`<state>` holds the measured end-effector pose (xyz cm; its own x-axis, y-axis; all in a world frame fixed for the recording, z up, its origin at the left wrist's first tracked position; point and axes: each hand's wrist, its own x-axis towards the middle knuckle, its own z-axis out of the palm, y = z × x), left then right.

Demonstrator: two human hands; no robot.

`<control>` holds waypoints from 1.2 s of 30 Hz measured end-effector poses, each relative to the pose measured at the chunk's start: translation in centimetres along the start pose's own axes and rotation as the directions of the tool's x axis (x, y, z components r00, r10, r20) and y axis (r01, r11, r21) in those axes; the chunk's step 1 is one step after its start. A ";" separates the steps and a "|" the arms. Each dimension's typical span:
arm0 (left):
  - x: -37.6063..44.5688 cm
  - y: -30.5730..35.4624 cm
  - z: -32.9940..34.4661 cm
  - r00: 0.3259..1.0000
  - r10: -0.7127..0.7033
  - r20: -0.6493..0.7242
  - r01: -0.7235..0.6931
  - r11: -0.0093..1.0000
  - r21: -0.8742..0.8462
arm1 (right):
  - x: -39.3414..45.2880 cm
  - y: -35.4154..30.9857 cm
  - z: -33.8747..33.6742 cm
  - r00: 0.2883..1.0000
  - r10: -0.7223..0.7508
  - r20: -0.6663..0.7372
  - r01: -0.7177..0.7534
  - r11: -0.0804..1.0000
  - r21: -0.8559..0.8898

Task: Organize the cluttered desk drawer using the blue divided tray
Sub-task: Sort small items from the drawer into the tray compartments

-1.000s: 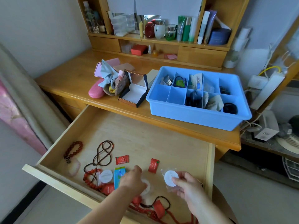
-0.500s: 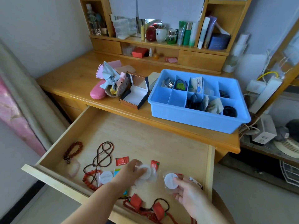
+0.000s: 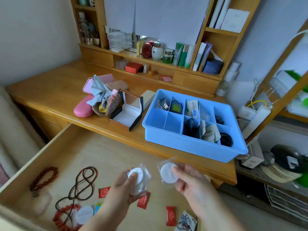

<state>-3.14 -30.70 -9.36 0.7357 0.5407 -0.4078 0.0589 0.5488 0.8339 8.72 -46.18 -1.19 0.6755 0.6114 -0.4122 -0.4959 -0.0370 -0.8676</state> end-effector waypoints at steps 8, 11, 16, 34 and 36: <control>2.2 -3.2 -3.8 0.994 -0.077 -0.079 0.074 0.997 -0.039 | 6.4 -14.1 -0.8 0.864 -0.500 -0.065 0.282 0.586 -0.759; 2.4 -3.1 -3.9 0.995 -0.083 -0.058 0.081 0.996 -0.035 | 10.5 -15.3 0.2 0.866 -0.499 -0.040 0.170 0.367 -0.915; 2.3 -3.0 -3.9 0.994 -0.106 -0.036 0.105 0.994 -0.028 | 14.2 -13.8 2.1 0.956 -0.292 0.014 -0.048 -0.204 -0.978; 1.5 -0.5 -2.5 0.989 -0.037 0.145 0.060 0.987 -0.153 | 10.7 -11.7 2.8 0.691 -0.641 0.333 0.279 -0.189 -0.942; 1.3 0.2 -1.6 0.991 0.001 0.135 0.024 0.982 -0.189 | 7.8 -9.4 3.4 0.588 -0.704 0.398 0.518 -0.050 -0.854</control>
<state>-3.23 -28.88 -10.28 0.8199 0.4507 -0.3531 -0.0515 0.6723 0.7385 16.78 -38.41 4.74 0.5291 0.7001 0.4795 0.8407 -0.3560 -0.4079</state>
